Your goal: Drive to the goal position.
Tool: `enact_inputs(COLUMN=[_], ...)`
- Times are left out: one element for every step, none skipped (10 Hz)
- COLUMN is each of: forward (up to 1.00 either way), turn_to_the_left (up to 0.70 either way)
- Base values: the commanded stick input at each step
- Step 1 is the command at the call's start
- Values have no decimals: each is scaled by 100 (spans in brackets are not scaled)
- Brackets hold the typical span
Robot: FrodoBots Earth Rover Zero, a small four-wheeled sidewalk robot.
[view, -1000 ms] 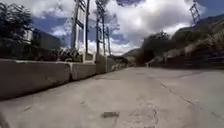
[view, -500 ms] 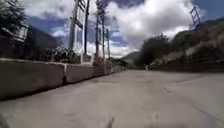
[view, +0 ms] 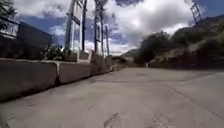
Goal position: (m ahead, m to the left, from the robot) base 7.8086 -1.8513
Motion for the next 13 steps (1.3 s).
enact_inputs(forward=[70,70,70,70,70,70,70,70,70,70,70,70,70], turn_to_the_left=[0,0,0,0,0,0,0,0,-27,-27,0,0,0])
